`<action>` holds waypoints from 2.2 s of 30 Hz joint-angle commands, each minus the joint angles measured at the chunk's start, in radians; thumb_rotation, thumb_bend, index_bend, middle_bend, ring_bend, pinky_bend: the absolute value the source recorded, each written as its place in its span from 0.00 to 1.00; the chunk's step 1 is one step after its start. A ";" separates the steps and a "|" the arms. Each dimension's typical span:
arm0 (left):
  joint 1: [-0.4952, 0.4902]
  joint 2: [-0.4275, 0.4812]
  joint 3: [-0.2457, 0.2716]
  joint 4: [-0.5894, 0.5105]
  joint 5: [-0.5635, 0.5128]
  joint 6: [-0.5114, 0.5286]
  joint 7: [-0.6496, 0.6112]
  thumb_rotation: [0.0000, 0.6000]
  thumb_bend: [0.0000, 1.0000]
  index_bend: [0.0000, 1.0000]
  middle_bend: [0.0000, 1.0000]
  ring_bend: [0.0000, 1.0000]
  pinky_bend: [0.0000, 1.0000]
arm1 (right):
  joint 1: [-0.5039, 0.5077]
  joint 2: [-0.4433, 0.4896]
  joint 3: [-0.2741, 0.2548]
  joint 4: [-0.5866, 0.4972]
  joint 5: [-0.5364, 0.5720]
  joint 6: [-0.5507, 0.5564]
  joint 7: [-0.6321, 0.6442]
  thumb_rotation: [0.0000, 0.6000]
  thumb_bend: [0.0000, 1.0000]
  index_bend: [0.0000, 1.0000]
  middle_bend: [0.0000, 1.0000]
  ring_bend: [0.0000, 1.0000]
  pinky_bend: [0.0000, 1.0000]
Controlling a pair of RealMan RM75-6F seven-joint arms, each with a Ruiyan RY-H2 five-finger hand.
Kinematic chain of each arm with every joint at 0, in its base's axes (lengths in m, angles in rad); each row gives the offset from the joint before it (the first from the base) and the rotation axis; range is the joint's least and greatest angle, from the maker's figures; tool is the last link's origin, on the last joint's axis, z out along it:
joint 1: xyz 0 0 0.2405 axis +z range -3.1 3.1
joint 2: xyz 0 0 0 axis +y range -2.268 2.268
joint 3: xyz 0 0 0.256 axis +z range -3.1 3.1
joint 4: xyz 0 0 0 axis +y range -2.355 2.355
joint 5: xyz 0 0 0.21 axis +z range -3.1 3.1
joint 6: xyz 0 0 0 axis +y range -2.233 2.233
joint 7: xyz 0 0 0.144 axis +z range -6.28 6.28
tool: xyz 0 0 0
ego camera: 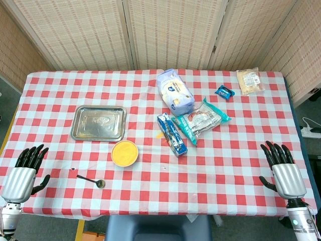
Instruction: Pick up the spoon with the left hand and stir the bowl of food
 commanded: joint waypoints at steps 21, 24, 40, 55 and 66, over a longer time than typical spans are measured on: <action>-0.196 -0.094 0.154 0.151 0.232 -0.301 -0.213 1.00 0.37 0.31 0.00 0.00 0.02 | -0.030 0.017 -0.010 -0.024 -0.016 0.042 -0.024 1.00 0.12 0.00 0.00 0.00 0.00; -0.210 -0.125 0.144 0.171 0.217 -0.320 -0.191 1.00 0.37 0.30 0.00 0.00 0.02 | -0.030 0.017 -0.010 -0.024 -0.010 0.036 -0.027 1.00 0.12 0.00 0.00 0.00 0.00; -0.206 -0.254 0.118 0.333 0.176 -0.276 -0.041 1.00 0.42 0.38 0.00 0.00 0.02 | -0.034 0.029 -0.017 -0.037 -0.014 0.026 -0.021 1.00 0.12 0.00 0.00 0.00 0.00; -0.213 -0.311 0.133 0.398 0.170 -0.262 -0.012 1.00 0.41 0.42 0.00 0.00 0.02 | -0.033 0.026 -0.013 -0.041 0.000 0.013 -0.029 1.00 0.12 0.00 0.00 0.00 0.00; -0.219 -0.341 0.142 0.441 0.168 -0.249 -0.032 1.00 0.42 0.48 0.00 0.00 0.02 | -0.032 0.025 -0.012 -0.045 0.010 0.003 -0.038 1.00 0.12 0.00 0.00 0.00 0.00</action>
